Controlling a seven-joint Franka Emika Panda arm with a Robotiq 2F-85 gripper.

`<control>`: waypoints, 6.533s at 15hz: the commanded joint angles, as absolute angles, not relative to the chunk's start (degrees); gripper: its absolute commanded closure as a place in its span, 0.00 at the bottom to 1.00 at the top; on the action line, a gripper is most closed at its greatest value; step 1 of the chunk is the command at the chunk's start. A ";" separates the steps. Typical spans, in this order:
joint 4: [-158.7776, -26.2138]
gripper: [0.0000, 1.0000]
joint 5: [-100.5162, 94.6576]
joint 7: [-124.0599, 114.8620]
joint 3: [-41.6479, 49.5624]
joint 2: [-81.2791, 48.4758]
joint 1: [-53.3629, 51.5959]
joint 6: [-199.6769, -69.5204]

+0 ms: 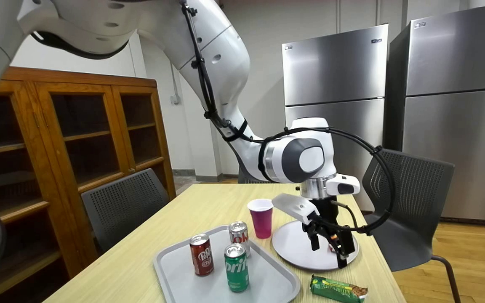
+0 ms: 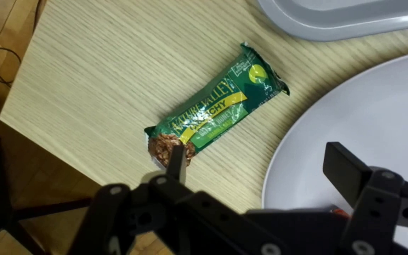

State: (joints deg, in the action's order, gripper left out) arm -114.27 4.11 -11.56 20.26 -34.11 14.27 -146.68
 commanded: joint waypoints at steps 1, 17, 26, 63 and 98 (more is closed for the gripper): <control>-110.28 0.00 4.12 -6.11 16.70 -35.45 17.45 -145.71; -91.32 0.00 5.83 24.25 3.13 -46.80 31.13 -143.96; -83.48 0.00 6.03 28.70 0.53 -52.31 32.42 -141.05; -71.24 0.83 6.92 26.62 0.23 -59.11 32.14 -137.22; -96.67 0.83 8.13 21.83 6.30 -44.47 35.62 -148.40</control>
State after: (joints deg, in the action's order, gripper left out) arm -92.72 8.80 21.87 6.65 -47.28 34.95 -147.47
